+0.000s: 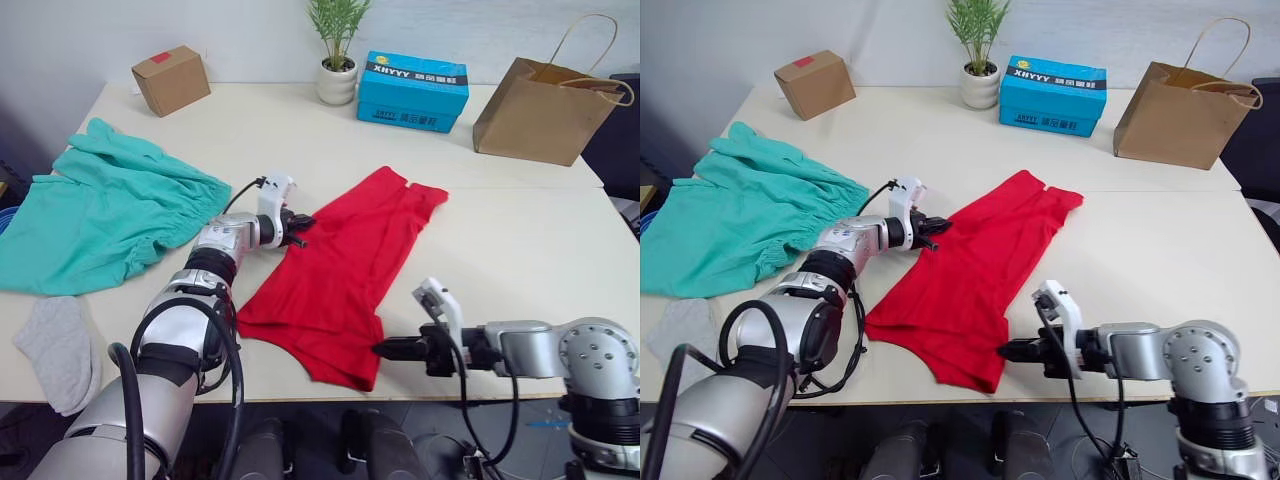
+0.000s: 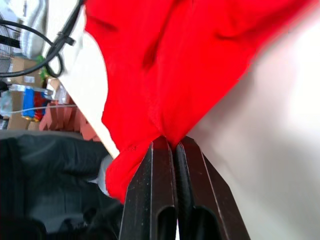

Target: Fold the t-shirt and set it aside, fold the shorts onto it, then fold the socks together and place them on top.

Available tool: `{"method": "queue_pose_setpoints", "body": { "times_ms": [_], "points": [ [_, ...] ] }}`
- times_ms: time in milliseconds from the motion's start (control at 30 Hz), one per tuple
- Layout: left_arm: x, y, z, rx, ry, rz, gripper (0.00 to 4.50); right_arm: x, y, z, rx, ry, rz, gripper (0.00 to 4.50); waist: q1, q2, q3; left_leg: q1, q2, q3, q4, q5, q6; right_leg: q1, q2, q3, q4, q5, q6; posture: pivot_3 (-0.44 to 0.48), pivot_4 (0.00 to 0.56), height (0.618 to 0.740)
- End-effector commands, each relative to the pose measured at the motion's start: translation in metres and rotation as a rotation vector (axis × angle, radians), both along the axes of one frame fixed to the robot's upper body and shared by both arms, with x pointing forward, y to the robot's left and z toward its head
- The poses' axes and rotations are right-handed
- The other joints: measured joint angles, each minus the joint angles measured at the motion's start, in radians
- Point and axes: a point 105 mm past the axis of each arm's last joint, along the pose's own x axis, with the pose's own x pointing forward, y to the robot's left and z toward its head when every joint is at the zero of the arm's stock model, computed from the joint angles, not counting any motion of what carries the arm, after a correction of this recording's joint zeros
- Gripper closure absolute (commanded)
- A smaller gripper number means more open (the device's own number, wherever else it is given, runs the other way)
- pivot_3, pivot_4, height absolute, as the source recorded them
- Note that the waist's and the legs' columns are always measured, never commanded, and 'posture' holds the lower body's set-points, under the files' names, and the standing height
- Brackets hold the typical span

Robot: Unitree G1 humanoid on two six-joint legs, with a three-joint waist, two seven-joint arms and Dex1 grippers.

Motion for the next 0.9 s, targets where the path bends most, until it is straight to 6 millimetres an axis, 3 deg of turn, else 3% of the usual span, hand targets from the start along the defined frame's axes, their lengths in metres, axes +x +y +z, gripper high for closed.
{"method": "queue_pose_setpoints", "body": {
  "times_ms": [33,200,433,533,600,767,900],
  "points": [
    [0.002,0.013,0.022,-0.028,-0.102,0.082,4.49,0.010,-0.011,0.012,0.006,-0.043,-0.016,4.50,0.002,0.000,0.000,0.000,0.000,0.000,0.000,0.000,0.000,0.000,0.000,0.000,0.000,0.000,0.000,0.000,0.150,0.740],
    [-0.024,0.012,0.023,-0.055,-0.125,0.118,4.49,0.023,-0.020,0.013,-0.024,-0.069,-0.015,4.50,0.005,0.000,0.000,-0.001,0.000,0.000,0.000,0.000,0.000,0.000,0.000,0.000,0.001,0.000,0.000,0.000,0.150,0.740],
    [-0.059,0.027,0.020,-0.030,-0.148,0.240,4.49,0.040,-0.019,0.014,-0.040,-0.114,0.021,4.50,0.007,0.000,0.000,-0.001,0.000,0.000,0.001,0.000,0.000,0.000,0.000,0.000,0.000,0.000,0.000,0.000,0.150,0.740],
    [-0.068,0.029,0.020,-0.042,-0.143,0.240,4.49,0.033,-0.018,0.016,-0.003,-0.073,0.077,4.50,0.008,0.000,0.000,-0.001,0.000,0.000,0.001,0.000,0.000,0.000,0.000,0.000,0.000,0.000,0.000,0.000,0.150,0.740],
    [-0.073,0.031,0.019,-0.022,-0.139,0.222,4.30,0.029,-0.017,0.019,0.015,-0.092,0.115,4.04,0.011,0.000,0.000,-0.001,0.000,0.000,0.001,0.000,0.000,0.000,0.000,0.000,0.000,0.000,0.000,0.000,0.150,0.740],
    [-0.075,0.049,0.024,0.113,-0.231,0.151,2.95,0.034,-0.029,0.024,-0.005,-0.208,0.115,2.52,0.016,0.000,0.000,-0.001,0.000,0.000,0.001,0.000,0.000,0.000,0.000,0.000,-0.001,0.000,0.000,0.000,0.150,0.740],
    [-0.088,0.060,0.026,0.285,-0.315,-0.032,1.72,0.032,-0.042,0.039,-0.079,-0.516,0.229,1.19,0.022,0.000,0.000,-0.001,0.000,0.000,0.000,0.000,-0.001,0.000,0.000,0.000,-0.003,0.000,0.000,0.000,0.150,0.740]
  ]
}}
